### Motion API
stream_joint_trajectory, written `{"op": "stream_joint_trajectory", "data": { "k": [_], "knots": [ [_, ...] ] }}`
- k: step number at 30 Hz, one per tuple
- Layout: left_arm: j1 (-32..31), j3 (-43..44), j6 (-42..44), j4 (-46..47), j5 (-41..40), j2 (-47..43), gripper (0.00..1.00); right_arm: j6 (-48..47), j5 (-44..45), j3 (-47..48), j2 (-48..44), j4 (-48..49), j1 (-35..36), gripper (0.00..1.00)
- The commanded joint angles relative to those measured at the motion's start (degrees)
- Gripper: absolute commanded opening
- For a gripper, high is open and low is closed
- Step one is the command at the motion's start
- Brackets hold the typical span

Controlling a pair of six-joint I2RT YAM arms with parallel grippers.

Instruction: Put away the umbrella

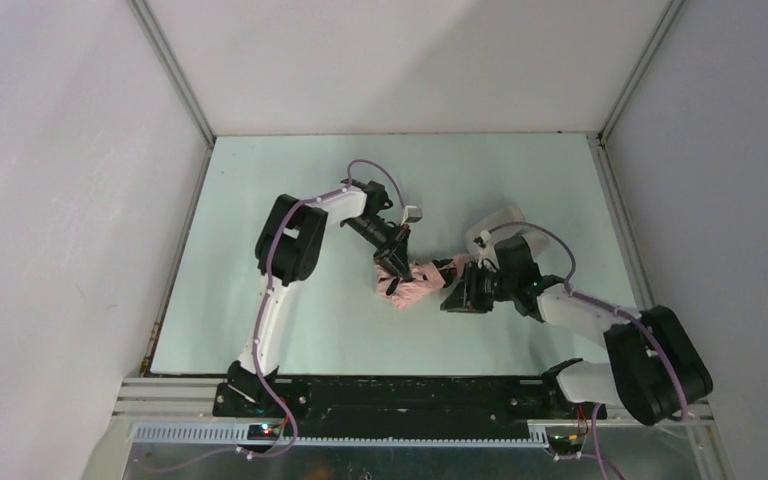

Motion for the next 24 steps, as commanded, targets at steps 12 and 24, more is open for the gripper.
{"op": "stream_joint_trajectory", "data": {
  "k": [12,24],
  "knots": [
    [0.1,-1.8,3.7,7.3,-16.2,1.1,0.0,7.0,11.2,9.0,5.4,4.7,0.3,0.06],
    [-0.4,-3.4,2.6,9.6,-16.6,-0.5,0.0,5.8,13.8,9.1,9.0,4.9,0.1,0.14]
  ]
}}
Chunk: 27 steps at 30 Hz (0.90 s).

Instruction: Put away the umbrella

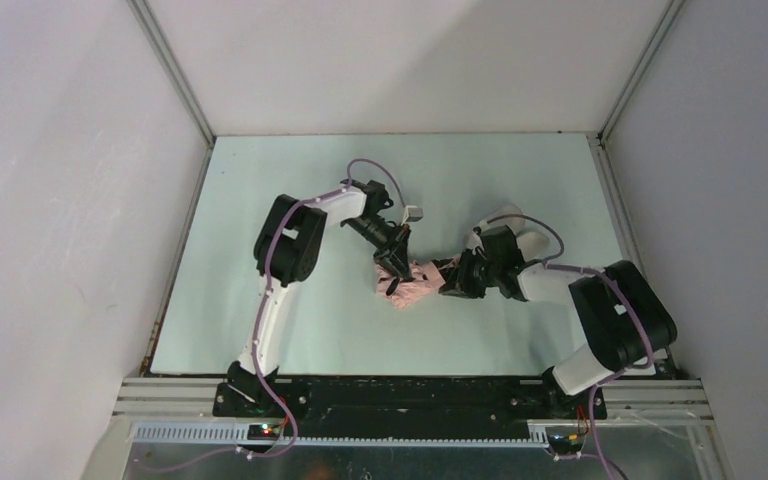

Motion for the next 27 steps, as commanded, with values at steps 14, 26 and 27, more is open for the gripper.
{"op": "stream_joint_trajectory", "data": {
  "k": [14,26,27],
  "knots": [
    [-1.9,-25.1,-18.2,41.6,-15.7,-21.6,0.29,6.7,5.5,-5.0,-23.0,-4.1,1.9,0.95],
    [-2.8,-31.4,-21.1,40.7,-29.7,-42.9,0.89,27.2,13.8,-5.5,-18.5,-0.9,8.2,0.99],
    [-2.8,-31.9,-21.0,41.0,-32.5,-43.5,0.95,29.5,15.1,-5.5,-18.1,-1.0,8.6,0.99]
  ]
}}
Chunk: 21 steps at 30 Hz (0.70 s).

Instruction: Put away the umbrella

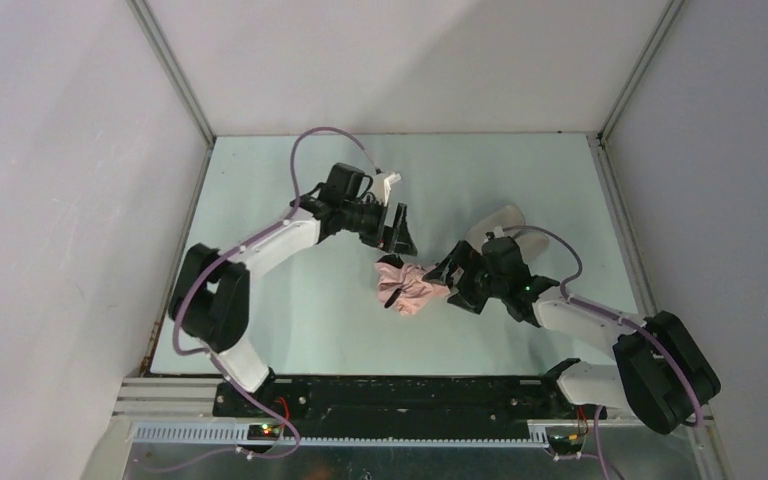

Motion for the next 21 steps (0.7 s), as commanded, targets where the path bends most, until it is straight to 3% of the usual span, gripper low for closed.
{"op": "stream_joint_trajectory", "data": {
  "k": [1,5,10,21],
  "knots": [
    [-0.4,-3.4,-0.1,2.6,-11.5,-6.4,0.97,16.2,6.6,-0.3,2.0,2.1,2.9,1.0],
    [-0.4,-5.8,0.2,6.0,-15.3,-6.3,1.0,25.5,9.1,0.8,3.7,-1.7,4.2,1.0],
    [-0.4,-7.4,-0.9,10.4,-15.7,-2.7,0.97,28.6,10.4,3.1,4.9,-4.1,5.3,1.0],
    [-0.8,-8.7,-6.5,19.5,-4.4,9.0,0.21,32.0,11.5,6.8,15.1,2.9,6.2,1.0]
  ]
}}
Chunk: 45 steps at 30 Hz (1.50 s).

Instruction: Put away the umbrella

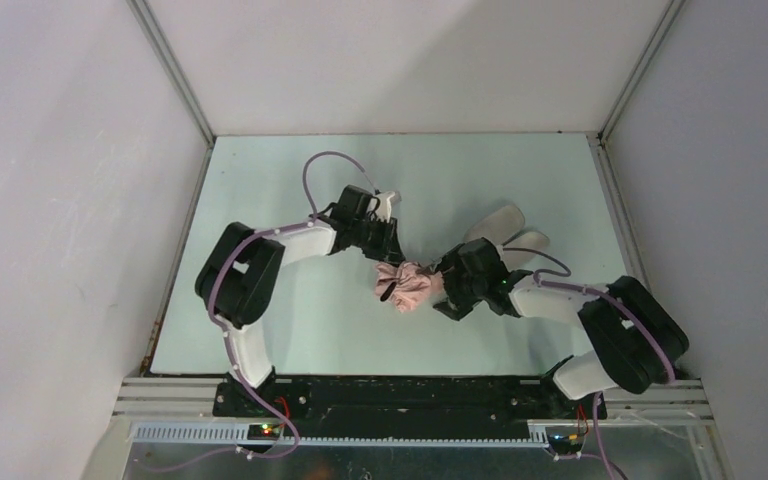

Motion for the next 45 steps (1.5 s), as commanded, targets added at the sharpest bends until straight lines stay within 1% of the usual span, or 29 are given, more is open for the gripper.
{"op": "stream_joint_trajectory", "data": {
  "k": [1,2,4,6,9,10,11,14,15,16,17,18,20,21,24,25,27,28,31,33,34,35,36,37,38,40,42,44,45],
  "knots": [
    [-0.8,-2.9,-2.7,7.4,5.4,1.8,0.16,2.6,2.6,3.6,4.9,4.2,0.6,1.0],
    [-1.1,-3.6,-2.9,9.0,5.7,1.8,0.07,2.7,2.4,4.3,5.8,4.4,0.6,0.99],
    [-1.6,-6.2,-4.1,11.8,7.0,1.0,0.01,2.2,1.8,5.5,8.3,5.2,0.6,0.99],
    [-2.1,-8.7,-5.4,14.0,8.4,-0.4,0.0,2.1,0.8,6.4,10.5,6.1,0.8,0.97],
    [-2.7,-12.3,-6.4,15.4,8.4,-4.2,0.0,2.2,0.7,6.7,12.2,7.2,1.4,0.91],
    [-2.8,-12.8,-6.6,15.7,8.2,-5.8,0.0,1.9,0.9,6.6,12.2,7.2,1.7,0.87],
    [-2.9,-13.8,-6.8,15.9,7.4,-6.6,0.0,1.8,1.5,6.6,12.0,7.1,1.8,0.85],
    [-3.0,-14.9,-6.6,16.1,5.4,-9.9,0.0,1.1,2.4,6.6,10.5,6.1,2.5,0.67],
    [-3.0,-15.0,-6.4,15.9,4.1,-10.7,0.0,0.7,2.7,6.7,9.9,5.8,2.5,0.64],
    [-3.0,-15.1,-5.7,15.2,3.3,-12.5,0.0,-0.1,2.9,6.7,8.7,4.8,2.5,0.57],
    [-3.0,-15.1,-5.4,14.6,1.3,-13.6,0.02,-0.6,3.6,6.7,8.0,4.1,2.5,0.54],
    [-2.9,-15.4,-4.8,13.8,0.1,-16.0,0.02,-1.8,4.0,6.7,6.2,2.8,2.5,0.47],
    [-3.0,-16.3,-4.0,13.3,-4.7,-20.3,0.05,-4.3,5.6,7.1,2.8,0.4,2.5,0.45],
    [-3.0,-16.6,-3.8,13.1,-6.1,-21.8,0.08,-6.5,6.7,7.7,1.6,-0.4,2.4,0.44],
    [-3.1,-19.2,-2.9,13.6,-12.1,-29.7,0.14,-11.5,11.2,9.3,-5.3,-4.8,2.4,0.29],
    [-3.1,-19.6,-2.7,13.8,-12.9,-31.0,0.17,-14.0,12.2,10.5,-6.7,-5.9,2.3,0.28],
    [-3.1,-20.7,-1.9,14.1,-15.1,-36.1,0.23,-18.1,14.7,12.9,-10.9,-11.2,1.7,0.27],
    [-3.1,-21.4,-1.8,14.3,-16.4,-37.2,0.28,-19.7,16.4,13.8,-13.4,-12.6,1.5,0.27],
    [-3.2,-23.2,-1.2,16.4,-18.5,-42.6,0.38,-27.9,19.8,18.1,-19.2,-18.8,-0.8,0.27],
    [-3.2,-24.9,-1.1,18.1,-20.7,-45.7,0.49,-32.8,22.7,20.1,-22.0,-22.7,-3.5,0.27],
    [-3.1,-26.0,-1.0,18.8,-21.7,-46.7,0.61,-34.2,23.8,20.7,-22.8,-24.0,-4.9,0.28],
    [-3.1,-26.5,-1.0,19.8,-22.3,-48.8,0.67,-36.6,23.8,21.5,-24.2,-26.1,-8.1,0.28],
    [-3.1,-27.4,-1.0,20.3,-23.6,-49.8,0.79,-39.1,22.8,22.0,-24.7,-27.0,-10.3,0.28],
    [-3.1,-27.8,-0.9,21.0,-24.9,-51.9,0.84,-40.1,22.1,22.1,-25.4,-28.1,-14.5,0.28],
    [-3.1,-28.7,-0.8,21.3,-25.6,-52.8,0.97,-42.3,20.4,22.2,-25.6,-28.5,-19.0,0.27],
    [-3.2,-30.0,-1.1,23.1,-27.4,-56.0,0.99,-45.8,18.9,22.3,-25.8,-29.0,-24.7,0.26],
    [-3.1,-32.1,-2.4,25.9,-30.3,-58.9,1.0,-48.9,19.6,22.2,-25.0,-28.6,-27.8,0.27],
    [-3.0,-35.0,-8.2,28.4,-36.9,-61.2,1.0,-51.0,20.0,22.2,-22.9,-28.2,-30.4,0.27],
    [-3.0,-36.9,-13.2,29.0,-41.0,-62.3,1.0,-51.4,19.9,22.2,-21.1,-27.7,-31.2,0.27]
  ]
}}
